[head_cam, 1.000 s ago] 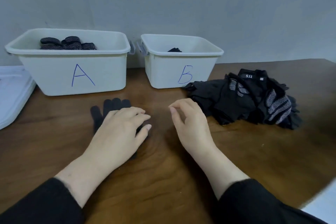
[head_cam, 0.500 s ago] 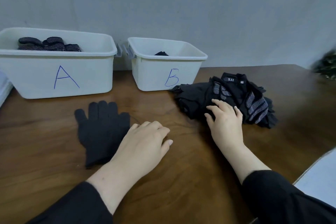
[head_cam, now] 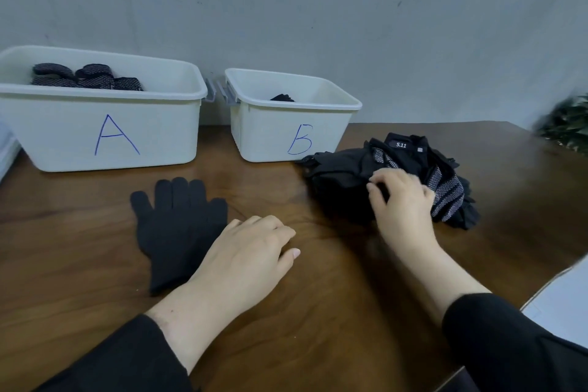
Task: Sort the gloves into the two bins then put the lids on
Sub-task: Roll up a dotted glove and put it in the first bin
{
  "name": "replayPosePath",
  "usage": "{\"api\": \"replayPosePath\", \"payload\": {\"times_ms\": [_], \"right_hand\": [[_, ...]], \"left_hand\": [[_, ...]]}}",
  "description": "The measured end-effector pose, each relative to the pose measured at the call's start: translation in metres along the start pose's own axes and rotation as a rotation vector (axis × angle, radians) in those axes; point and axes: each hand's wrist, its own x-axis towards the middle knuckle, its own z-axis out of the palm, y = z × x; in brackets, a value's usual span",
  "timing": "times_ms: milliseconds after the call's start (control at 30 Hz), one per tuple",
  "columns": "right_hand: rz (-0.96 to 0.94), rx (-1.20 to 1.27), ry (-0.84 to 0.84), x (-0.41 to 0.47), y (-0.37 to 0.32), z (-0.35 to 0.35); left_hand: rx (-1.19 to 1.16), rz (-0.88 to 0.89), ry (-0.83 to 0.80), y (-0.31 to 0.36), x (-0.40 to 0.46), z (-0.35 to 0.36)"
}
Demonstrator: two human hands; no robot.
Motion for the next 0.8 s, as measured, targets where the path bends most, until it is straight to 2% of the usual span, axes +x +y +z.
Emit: {"api": "replayPosePath", "payload": {"times_ms": [100, 200, 267, 467, 533, 667, 800], "right_hand": [[0.101, 0.269, -0.016, 0.025, -0.008, -0.032], [0.145, 0.246, -0.156, 0.039, -0.006, -0.045], [0.134, 0.218, -0.192, 0.042, -0.004, -0.050], [0.164, 0.361, 0.090, 0.074, -0.019, -0.083], [0.194, 0.443, 0.103, 0.087, -0.027, -0.095], [0.359, 0.837, -0.153, 0.097, -0.050, -0.113], [0.333, 0.931, -0.342, 0.095, -0.067, -0.115]], "left_hand": [[-0.011, 0.002, 0.010, 0.001, 0.001, 0.001], [-0.022, 0.000, 0.018, 0.001, 0.001, 0.001], [-0.030, 0.000, 0.035, 0.000, 0.000, 0.000], [-0.052, 0.003, 0.119, -0.001, 0.000, -0.001], [-0.081, -0.006, 0.161, 0.001, 0.000, -0.003], [-0.161, -0.023, 0.218, 0.003, 0.000, -0.007], [-0.241, -0.041, 0.246, 0.003, -0.001, -0.013]]}}
